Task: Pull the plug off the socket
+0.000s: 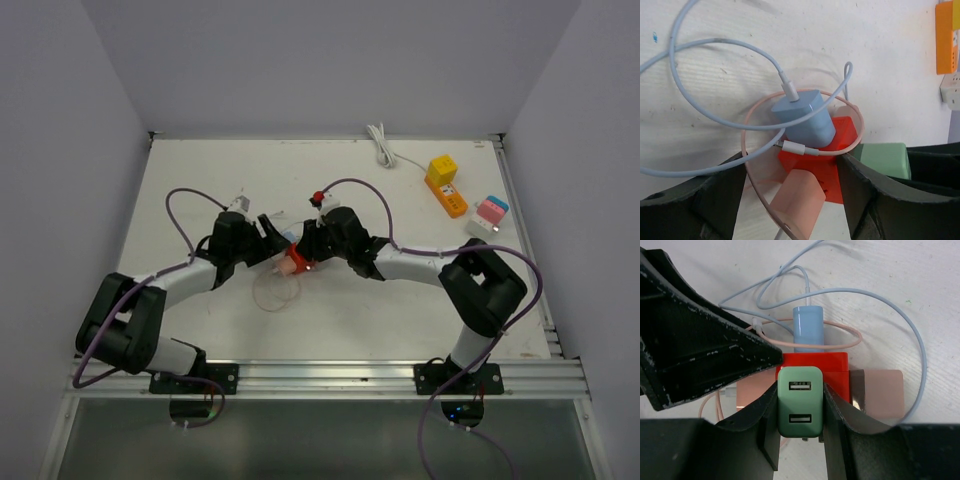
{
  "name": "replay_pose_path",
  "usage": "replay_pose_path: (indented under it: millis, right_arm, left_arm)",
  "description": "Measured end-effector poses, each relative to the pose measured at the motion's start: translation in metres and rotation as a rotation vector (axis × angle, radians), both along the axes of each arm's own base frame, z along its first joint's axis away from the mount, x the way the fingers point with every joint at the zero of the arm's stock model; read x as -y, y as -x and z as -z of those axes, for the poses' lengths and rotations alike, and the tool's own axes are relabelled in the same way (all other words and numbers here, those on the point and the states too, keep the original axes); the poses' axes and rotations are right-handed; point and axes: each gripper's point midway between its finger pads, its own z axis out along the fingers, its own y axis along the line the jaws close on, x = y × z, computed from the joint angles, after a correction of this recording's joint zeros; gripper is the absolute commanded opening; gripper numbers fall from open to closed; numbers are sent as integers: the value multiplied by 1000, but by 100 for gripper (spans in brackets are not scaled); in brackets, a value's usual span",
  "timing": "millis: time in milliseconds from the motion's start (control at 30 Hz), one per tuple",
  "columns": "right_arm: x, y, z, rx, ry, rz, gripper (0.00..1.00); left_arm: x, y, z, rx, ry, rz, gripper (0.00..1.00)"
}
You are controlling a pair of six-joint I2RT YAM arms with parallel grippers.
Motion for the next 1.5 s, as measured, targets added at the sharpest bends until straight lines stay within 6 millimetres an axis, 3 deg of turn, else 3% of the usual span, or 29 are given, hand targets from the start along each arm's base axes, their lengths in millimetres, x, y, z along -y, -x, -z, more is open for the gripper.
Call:
replay_pose_path:
  millis: [167, 367, 467, 600, 833, 900, 1200, 1500]
  right_arm:
    - [1, 2, 0, 2, -5, -4, 0]
    - [1, 6, 0, -1, -6, -11, 0]
    - [1, 6, 0, -3, -9, -16, 0]
    - [-1, 9, -1, -9, -14, -29, 0]
    - [-4, 14, -1, -17, -30, -60, 0]
    - [-6, 17, -1, -21, -39, -76, 0]
    - [-9, 22, -1, -27, -55, -105, 0]
    - [-9, 23, -1, -22, -51, -113, 0]
  left_arm:
    - [-12, -16, 4, -3, -28, -70, 75]
    - [-60, -32, 15, -47, -34, -226, 86]
    - [-67, -29, 15, -56, -25, -241, 93]
    - [-60, -11, 4, -44, 15, -196, 98]
    - [-41, 10, -49, 90, 93, -106, 98]
    - [-34, 13, -54, 105, 103, -80, 97]
    - [0, 39, -17, -39, 115, 9, 92]
    - [2, 44, -15, -37, 107, 5, 88]
